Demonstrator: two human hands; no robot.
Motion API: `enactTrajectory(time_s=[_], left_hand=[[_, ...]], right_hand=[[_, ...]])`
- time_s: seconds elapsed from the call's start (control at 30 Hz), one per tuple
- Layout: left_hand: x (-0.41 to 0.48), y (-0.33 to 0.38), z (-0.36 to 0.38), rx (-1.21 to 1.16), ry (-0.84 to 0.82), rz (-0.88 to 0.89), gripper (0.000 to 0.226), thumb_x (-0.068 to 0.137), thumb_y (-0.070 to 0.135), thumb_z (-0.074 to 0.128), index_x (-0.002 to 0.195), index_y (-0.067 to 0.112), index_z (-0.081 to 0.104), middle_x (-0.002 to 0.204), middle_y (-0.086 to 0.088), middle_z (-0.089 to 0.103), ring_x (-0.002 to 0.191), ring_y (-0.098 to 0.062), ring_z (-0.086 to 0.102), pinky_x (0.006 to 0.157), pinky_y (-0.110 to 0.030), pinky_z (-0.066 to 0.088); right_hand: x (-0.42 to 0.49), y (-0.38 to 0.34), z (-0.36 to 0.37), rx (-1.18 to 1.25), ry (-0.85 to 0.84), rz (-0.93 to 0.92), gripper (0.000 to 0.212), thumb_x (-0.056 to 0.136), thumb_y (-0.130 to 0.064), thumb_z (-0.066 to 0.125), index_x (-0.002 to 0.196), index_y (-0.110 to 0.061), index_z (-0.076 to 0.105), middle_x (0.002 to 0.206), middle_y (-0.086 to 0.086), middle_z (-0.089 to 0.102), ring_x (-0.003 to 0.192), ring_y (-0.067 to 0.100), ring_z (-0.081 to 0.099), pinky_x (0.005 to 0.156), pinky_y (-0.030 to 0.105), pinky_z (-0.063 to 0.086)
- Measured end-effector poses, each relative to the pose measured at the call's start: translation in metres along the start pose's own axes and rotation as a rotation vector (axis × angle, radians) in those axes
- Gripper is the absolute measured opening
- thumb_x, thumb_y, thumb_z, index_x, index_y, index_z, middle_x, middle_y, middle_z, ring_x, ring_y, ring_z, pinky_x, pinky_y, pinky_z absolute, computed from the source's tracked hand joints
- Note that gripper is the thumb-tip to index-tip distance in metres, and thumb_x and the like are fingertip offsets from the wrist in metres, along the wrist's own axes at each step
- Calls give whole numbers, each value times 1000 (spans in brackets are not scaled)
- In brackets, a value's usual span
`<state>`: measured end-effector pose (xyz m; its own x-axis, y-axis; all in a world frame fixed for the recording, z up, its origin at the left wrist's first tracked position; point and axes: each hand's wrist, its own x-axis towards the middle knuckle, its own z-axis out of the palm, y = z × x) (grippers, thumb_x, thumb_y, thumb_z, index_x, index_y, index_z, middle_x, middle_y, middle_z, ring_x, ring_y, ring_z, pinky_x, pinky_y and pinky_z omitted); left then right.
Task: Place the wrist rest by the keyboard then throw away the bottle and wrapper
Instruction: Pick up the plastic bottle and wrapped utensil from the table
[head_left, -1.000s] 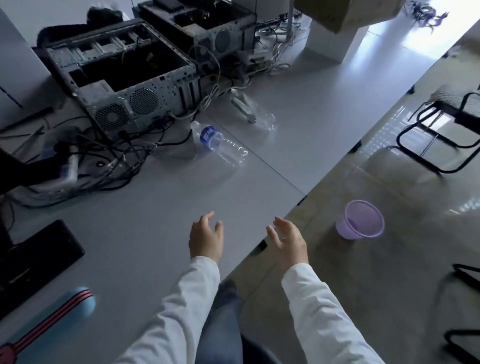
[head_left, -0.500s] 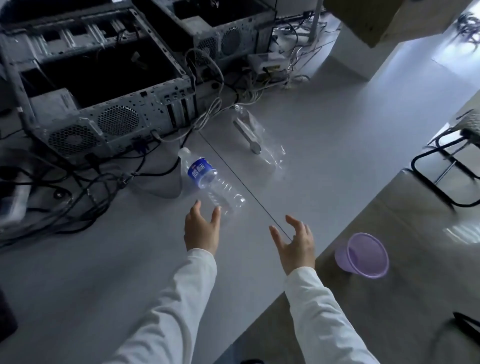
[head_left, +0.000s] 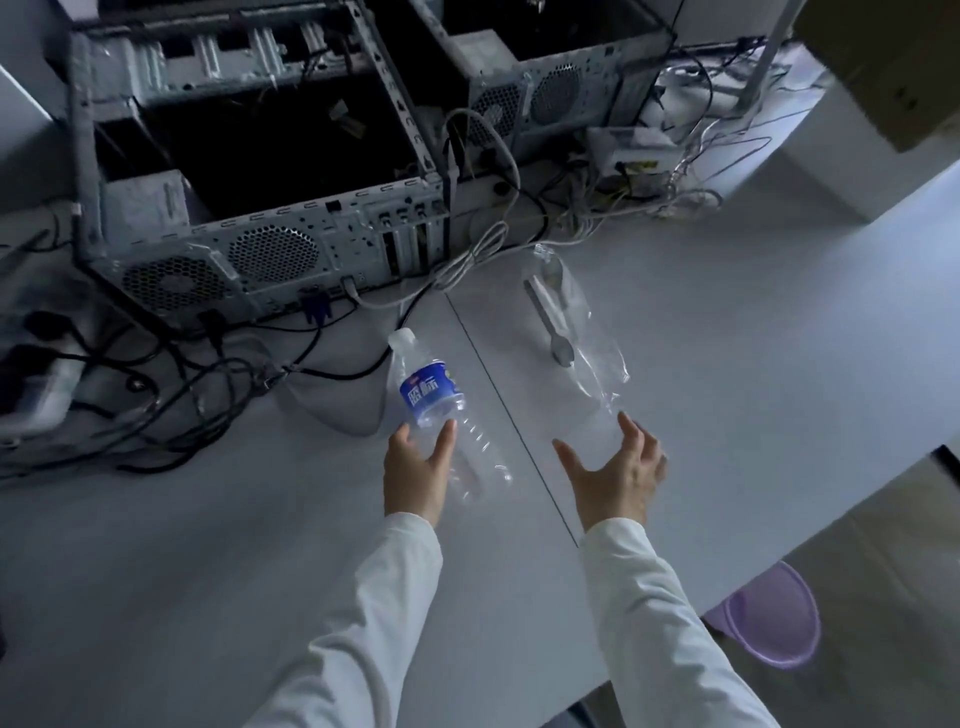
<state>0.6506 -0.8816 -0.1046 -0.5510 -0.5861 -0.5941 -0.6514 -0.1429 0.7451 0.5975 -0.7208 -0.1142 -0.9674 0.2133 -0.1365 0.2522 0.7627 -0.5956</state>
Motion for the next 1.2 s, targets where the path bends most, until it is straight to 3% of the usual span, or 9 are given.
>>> enactTrajectory(time_s=[0.2, 0.37, 0.43, 0.5, 0.57, 0.73, 0.8, 0.93, 1.2], left_hand=[[9, 0, 29, -35, 92, -70, 91, 54, 65, 61, 117, 1, 50, 118, -32, 57, 107, -41, 59, 95, -49, 48], [17, 2, 48, -101, 160, -117, 93, 45, 60, 66, 120, 9, 48, 119, -16, 59, 109, -33, 60, 99, -48, 46], [20, 7, 52, -137, 182, -131, 89, 48, 55, 69, 121, 10, 47, 121, -12, 59, 107, -29, 61, 99, -44, 47], [19, 16, 57, -183, 184, -140, 70, 66, 36, 74, 124, 9, 45, 119, -8, 56, 103, -25, 59, 90, -34, 46], [23, 18, 62, -211, 200, -138, 60, 74, 25, 72, 125, 9, 45, 120, -9, 56, 105, -27, 59, 88, -35, 47], [32, 14, 70, -210, 203, -113, 72, 59, 41, 73, 120, 11, 52, 122, -20, 60, 111, -35, 61, 95, -49, 50], [32, 16, 73, -204, 202, -115, 68, 64, 37, 74, 122, 11, 50, 124, -17, 59, 111, -32, 61, 94, -48, 51], [29, 19, 77, -211, 190, -116, 55, 76, 23, 71, 124, 12, 47, 124, -13, 57, 111, -29, 60, 75, -33, 51], [21, 19, 81, -235, 139, -84, 63, 70, 33, 73, 124, 11, 50, 125, -12, 58, 113, -28, 59, 94, -40, 49]], right_hand=[[61, -8, 3, -105, -33, -112, 88, 63, -47, 74, 134, -9, 40, 138, 15, 42, 131, 33, 27, 112, 38, 18], [99, -14, 9, -160, -79, -173, 92, 62, -47, 74, 137, -9, 36, 142, 15, 40, 135, 33, 25, 111, 33, 13], [111, -15, 14, -185, -112, -184, 94, 64, -48, 73, 138, -8, 33, 142, 16, 38, 135, 33, 23, 113, 35, 13], [121, -16, 19, -211, -157, -169, 96, 65, -49, 72, 140, -8, 29, 142, 16, 38, 135, 33, 23, 113, 37, 15], [129, -17, 25, -242, -200, -155, 96, 66, -51, 70, 140, -8, 27, 140, 17, 39, 134, 32, 24, 112, 38, 18], [141, -16, 36, -228, -234, -138, 91, 65, -52, 70, 137, -10, 33, 134, 13, 48, 129, 31, 31, 106, 39, 25], [143, -14, 40, -195, -225, -129, 86, 65, -51, 70, 134, -12, 37, 132, 10, 53, 126, 30, 35, 102, 38, 27], [144, -12, 41, -109, -200, -115, 60, 73, -44, 66, 124, -18, 49, 111, 0, 70, 115, 25, 42, 88, 31, 24], [131, -4, 24, 26, -232, 0, 24, 79, -34, 63, 101, -24, 64, 96, -3, 74, 108, 22, 48, 87, 30, 28]])
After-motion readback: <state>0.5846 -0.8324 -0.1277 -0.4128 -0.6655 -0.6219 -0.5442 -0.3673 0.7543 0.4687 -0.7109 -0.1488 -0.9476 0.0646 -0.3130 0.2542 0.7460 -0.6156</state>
